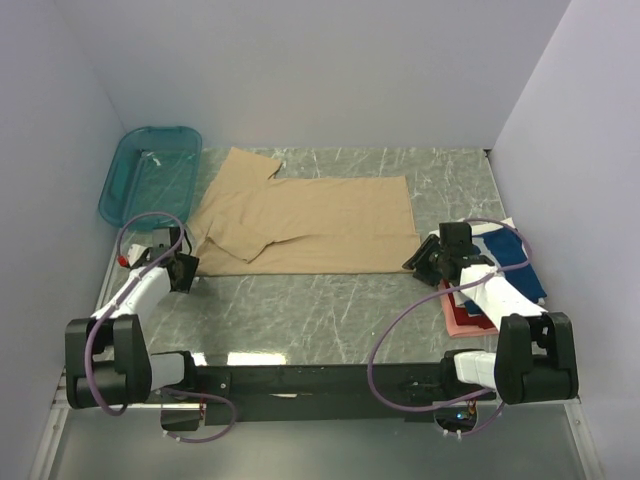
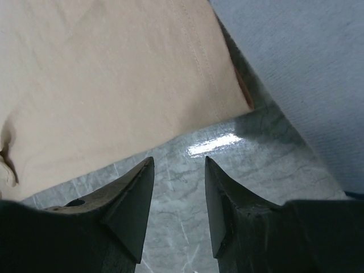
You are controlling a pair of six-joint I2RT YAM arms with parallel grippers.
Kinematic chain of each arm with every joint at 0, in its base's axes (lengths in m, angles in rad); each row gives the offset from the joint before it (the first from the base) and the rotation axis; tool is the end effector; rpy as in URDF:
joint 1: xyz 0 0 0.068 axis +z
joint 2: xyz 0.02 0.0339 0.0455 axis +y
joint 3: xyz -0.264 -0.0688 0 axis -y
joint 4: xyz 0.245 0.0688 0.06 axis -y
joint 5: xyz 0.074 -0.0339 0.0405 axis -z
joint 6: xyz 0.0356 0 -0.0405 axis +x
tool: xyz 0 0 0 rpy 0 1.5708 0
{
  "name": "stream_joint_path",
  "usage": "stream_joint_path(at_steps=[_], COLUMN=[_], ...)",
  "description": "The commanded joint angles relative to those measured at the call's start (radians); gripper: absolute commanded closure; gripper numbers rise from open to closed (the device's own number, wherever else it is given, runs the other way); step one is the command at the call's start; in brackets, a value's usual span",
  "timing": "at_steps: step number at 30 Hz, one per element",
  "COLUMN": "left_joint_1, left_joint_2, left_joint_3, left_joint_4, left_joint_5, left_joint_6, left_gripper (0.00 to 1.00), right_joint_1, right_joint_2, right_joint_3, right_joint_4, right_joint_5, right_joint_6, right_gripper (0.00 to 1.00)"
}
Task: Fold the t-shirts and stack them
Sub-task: Fold the tshirt
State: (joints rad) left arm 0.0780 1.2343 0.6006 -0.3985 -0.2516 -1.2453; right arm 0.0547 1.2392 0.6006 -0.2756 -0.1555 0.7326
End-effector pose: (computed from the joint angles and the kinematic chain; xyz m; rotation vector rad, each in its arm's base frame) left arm 0.2201 0.0261 0.1729 -1.6404 1.9613 -0.1190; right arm 0.2325 0.0183 0.1788 0.7825 2.4226 0.5156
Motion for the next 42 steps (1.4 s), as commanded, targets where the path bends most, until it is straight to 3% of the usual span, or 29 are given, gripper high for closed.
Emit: stream_joint_path(at_steps=[1, 13, 22, 25, 30, 33, 34, 37, 39, 42], left_joint_1=[0.026, 0.054, 0.055, 0.057, 0.057, 0.055, 0.055, 0.055, 0.055, 0.055], left_joint_2=[0.017, 0.093, 0.111, 0.113, 0.103, 0.105, 0.106, 0.102, 0.097, 0.080], left_joint_3=[-0.008, -0.004, -0.001, 0.001, -0.001, 0.001, 0.001, 0.004, 0.002, 0.005], left_joint_4=[0.075, 0.121, 0.133, 0.133, 0.142, 0.142, 0.142, 0.138, 0.133, 0.116], left_joint_5=[-0.008, -0.020, -0.021, -0.026, -0.035, -0.037, -0.040, -0.046, -0.046, -0.060], left_joint_6=[0.009, 0.046, 0.052, 0.056, 0.075, 0.087, 0.089, 0.090, 0.089, 0.078], left_gripper=[0.51, 0.49, 0.54, 0.59, 0.78, 0.91, 0.99, 0.99, 0.99, 0.99], right_joint_1=[0.004, -0.006, -0.013, -0.016, -0.018, -0.019, -0.018, -0.019, -0.018, -0.019], right_joint_2=[0.020, 0.092, 0.123, 0.149, 0.174, 0.171, 0.169, 0.164, 0.157, 0.132], right_joint_3=[-0.007, 0.011, 0.019, 0.033, 0.044, 0.031, 0.027, 0.019, 0.015, -0.001], right_joint_4=[0.035, 0.058, 0.065, 0.075, 0.090, 0.104, 0.107, 0.107, 0.102, 0.107], right_joint_5=[0.028, 0.051, 0.125, 0.142, 0.151, 0.152, 0.152, 0.154, 0.152, 0.142], right_joint_6=[-0.001, 0.004, 0.010, 0.008, 0.007, 0.008, 0.007, 0.007, 0.007, 0.013], right_gripper=[0.52, 0.52, 0.52, 0.52, 0.54, 0.61, 0.71, 0.92, 0.99, 1.00])
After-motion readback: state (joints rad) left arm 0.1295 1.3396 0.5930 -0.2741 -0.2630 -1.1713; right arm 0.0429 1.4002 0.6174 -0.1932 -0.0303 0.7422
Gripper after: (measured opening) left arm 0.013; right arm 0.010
